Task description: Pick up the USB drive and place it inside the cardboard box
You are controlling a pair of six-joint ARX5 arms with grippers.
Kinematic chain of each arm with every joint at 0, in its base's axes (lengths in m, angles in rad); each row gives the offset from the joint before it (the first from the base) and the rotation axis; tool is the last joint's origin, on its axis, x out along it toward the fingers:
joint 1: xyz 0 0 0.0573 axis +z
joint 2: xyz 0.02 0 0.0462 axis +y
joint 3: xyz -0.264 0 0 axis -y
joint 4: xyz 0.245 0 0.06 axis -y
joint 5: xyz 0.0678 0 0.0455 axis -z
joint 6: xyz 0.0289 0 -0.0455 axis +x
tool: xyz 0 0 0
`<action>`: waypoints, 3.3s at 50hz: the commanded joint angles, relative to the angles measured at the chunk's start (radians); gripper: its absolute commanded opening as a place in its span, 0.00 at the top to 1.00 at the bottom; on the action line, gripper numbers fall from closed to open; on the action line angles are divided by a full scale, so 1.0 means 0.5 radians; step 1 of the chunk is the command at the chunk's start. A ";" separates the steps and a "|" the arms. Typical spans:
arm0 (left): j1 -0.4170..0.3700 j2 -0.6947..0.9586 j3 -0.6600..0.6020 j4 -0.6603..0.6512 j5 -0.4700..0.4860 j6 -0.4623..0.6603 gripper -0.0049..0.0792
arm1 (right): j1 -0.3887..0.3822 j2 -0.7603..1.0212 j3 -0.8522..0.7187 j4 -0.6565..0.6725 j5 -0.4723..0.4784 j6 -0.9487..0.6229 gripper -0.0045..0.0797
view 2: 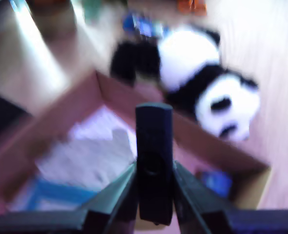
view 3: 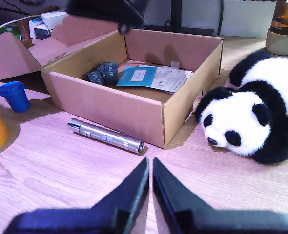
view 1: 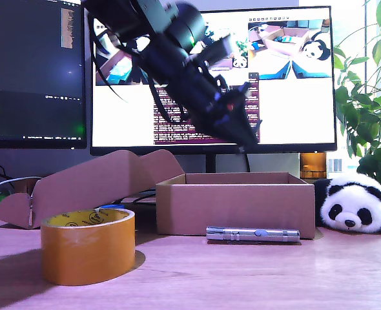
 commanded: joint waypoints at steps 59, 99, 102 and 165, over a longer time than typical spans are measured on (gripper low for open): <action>-0.042 -0.021 -0.005 -0.156 -0.020 -0.047 0.96 | 0.004 0.011 -0.001 0.014 0.049 -0.098 0.96; 0.037 -0.764 -0.483 -0.209 -0.384 -0.001 0.96 | -0.318 0.006 -0.001 0.179 0.069 -0.230 0.96; 0.062 -0.861 -0.634 -0.130 -0.381 -0.014 0.96 | -0.377 0.006 -0.001 0.231 0.064 -0.256 0.96; 0.785 -2.602 -2.538 0.854 -0.531 -0.473 0.96 | -1.511 -0.192 0.000 -0.195 -0.842 -0.143 0.96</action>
